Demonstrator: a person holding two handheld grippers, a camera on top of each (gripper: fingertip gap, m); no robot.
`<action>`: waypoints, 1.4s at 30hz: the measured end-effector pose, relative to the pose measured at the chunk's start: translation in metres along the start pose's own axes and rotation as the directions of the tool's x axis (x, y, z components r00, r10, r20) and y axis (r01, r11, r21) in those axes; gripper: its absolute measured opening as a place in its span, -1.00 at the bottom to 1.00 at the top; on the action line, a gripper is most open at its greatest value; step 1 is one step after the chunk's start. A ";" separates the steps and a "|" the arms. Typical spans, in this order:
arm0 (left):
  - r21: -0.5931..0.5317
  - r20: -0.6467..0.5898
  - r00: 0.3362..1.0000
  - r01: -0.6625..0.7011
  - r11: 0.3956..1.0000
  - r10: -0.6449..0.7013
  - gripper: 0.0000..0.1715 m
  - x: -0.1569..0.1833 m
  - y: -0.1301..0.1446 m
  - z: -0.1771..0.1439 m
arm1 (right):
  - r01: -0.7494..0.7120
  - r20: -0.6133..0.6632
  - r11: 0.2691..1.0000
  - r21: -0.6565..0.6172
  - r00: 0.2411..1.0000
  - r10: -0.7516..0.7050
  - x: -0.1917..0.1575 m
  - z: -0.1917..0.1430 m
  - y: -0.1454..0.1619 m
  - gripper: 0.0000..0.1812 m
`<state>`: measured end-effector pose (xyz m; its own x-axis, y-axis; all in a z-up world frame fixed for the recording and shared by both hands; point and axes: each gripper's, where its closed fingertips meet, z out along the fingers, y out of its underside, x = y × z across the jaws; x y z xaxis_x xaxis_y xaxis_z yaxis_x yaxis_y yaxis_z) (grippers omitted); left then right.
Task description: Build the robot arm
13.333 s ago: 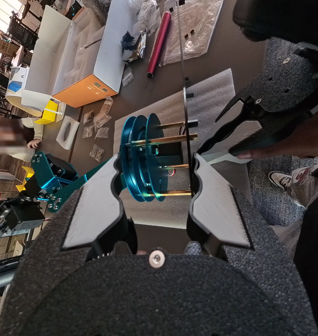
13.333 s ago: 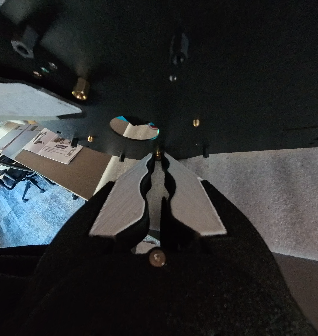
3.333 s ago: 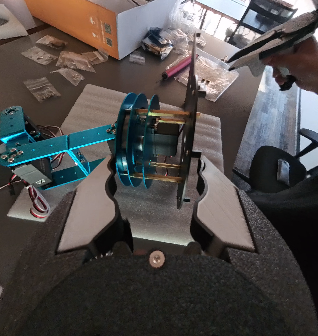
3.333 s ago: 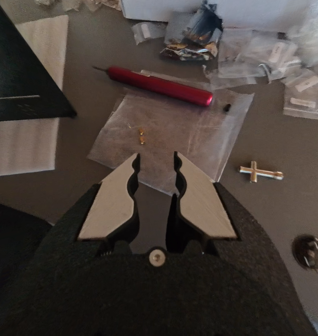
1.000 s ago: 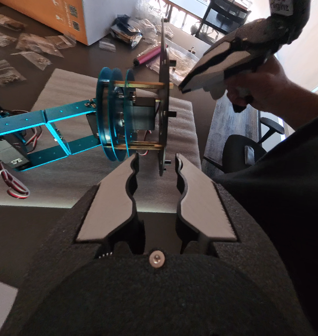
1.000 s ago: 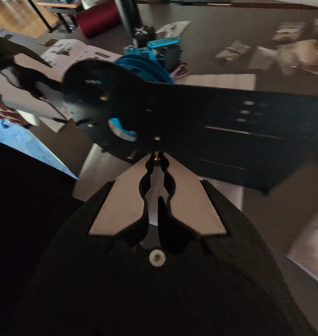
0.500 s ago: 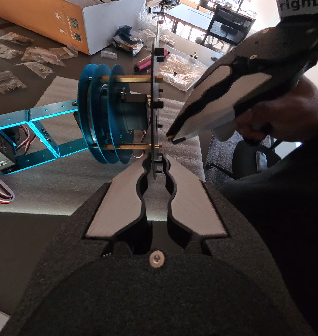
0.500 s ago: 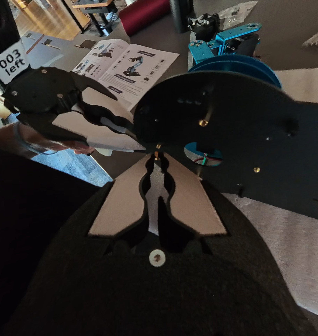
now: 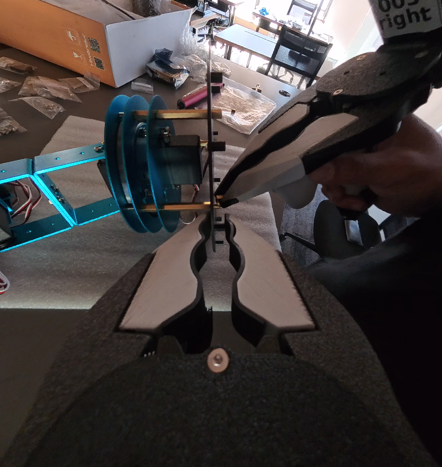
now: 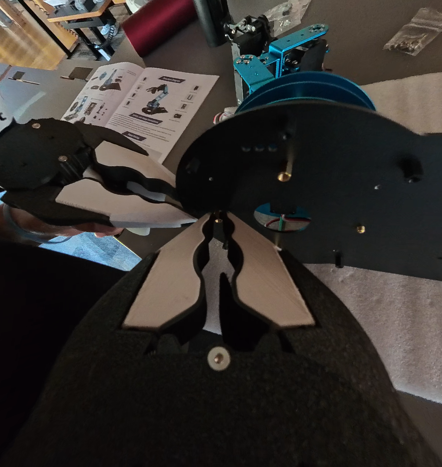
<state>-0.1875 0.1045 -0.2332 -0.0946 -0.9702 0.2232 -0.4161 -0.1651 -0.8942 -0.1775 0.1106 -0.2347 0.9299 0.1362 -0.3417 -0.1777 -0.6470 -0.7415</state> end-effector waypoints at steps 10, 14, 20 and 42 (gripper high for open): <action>0.009 -0.062 0.998 -0.014 1.000 0.015 -0.90 0.001 0.000 0.000 | 0.023 -0.151 1.000 -0.019 0.988 -0.026 -0.003 0.000 0.004 -0.94; 0.011 -0.089 0.996 -0.017 1.000 0.018 -0.89 0.001 0.000 0.000 | 0.012 -0.190 1.000 -0.021 0.982 -0.015 -0.002 0.001 0.004 -0.94; 0.016 -0.118 0.993 -0.026 1.000 0.028 -0.89 0.001 0.000 -0.001 | 0.051 -0.255 0.996 -0.071 0.965 -0.068 0.000 0.001 0.003 -0.94; 0.117 0.067 0.970 -0.239 0.964 0.232 -0.47 -0.005 -0.017 -0.017 | -0.444 0.278 0.879 0.175 0.878 0.388 -0.038 -0.008 -0.014 -0.94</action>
<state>-0.1949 0.1152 -0.2124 -0.1277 -0.9917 -0.0174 -0.2731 0.0520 -0.9606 -0.2083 0.1088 -0.2067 0.6582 0.0771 -0.7489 -0.6255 -0.4977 -0.6009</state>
